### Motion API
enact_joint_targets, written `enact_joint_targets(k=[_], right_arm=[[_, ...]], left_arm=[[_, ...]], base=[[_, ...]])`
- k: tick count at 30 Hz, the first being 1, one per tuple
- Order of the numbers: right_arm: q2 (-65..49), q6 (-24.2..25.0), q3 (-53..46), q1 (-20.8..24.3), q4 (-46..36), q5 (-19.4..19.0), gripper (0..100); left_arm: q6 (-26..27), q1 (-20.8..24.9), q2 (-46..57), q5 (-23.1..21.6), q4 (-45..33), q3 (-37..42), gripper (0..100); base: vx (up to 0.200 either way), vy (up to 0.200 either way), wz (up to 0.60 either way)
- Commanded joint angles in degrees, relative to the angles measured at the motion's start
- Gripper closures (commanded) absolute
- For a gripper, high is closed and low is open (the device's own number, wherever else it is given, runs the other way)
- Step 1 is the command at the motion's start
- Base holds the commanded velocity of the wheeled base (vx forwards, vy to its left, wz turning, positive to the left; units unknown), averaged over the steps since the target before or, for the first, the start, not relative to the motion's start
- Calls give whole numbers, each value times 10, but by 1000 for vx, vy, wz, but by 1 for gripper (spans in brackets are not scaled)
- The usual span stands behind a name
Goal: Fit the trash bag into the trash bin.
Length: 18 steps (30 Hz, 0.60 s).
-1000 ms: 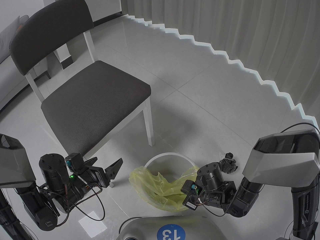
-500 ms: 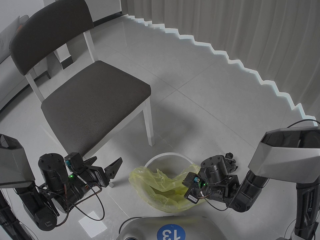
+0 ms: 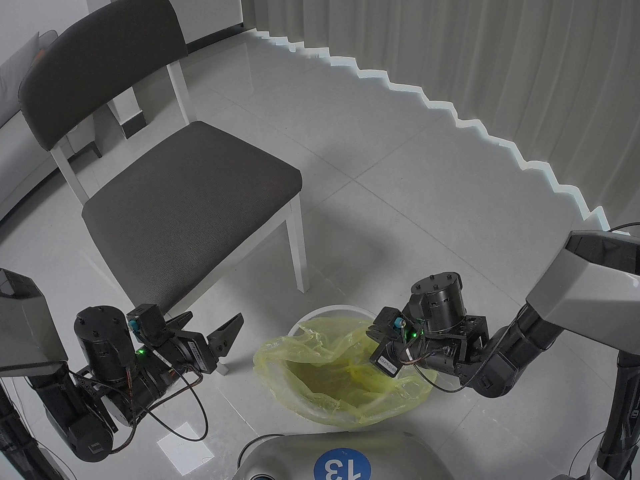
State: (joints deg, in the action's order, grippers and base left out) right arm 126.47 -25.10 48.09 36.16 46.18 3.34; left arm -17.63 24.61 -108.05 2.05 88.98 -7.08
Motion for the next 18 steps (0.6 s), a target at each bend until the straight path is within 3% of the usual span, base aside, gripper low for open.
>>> enact_joint_targets(k=[1, 18], right_arm=[[-6, -1, 16, -3, -6, 0, 100], [12, -33, 74, -25, -21, 0, 100]], left_arm=[[0, -1, 1, 1, 7, 1, 0], [-1, -1, -2, -1, 7, 1, 0]], base=[[0, 0, 0], [0, 0, 0]])
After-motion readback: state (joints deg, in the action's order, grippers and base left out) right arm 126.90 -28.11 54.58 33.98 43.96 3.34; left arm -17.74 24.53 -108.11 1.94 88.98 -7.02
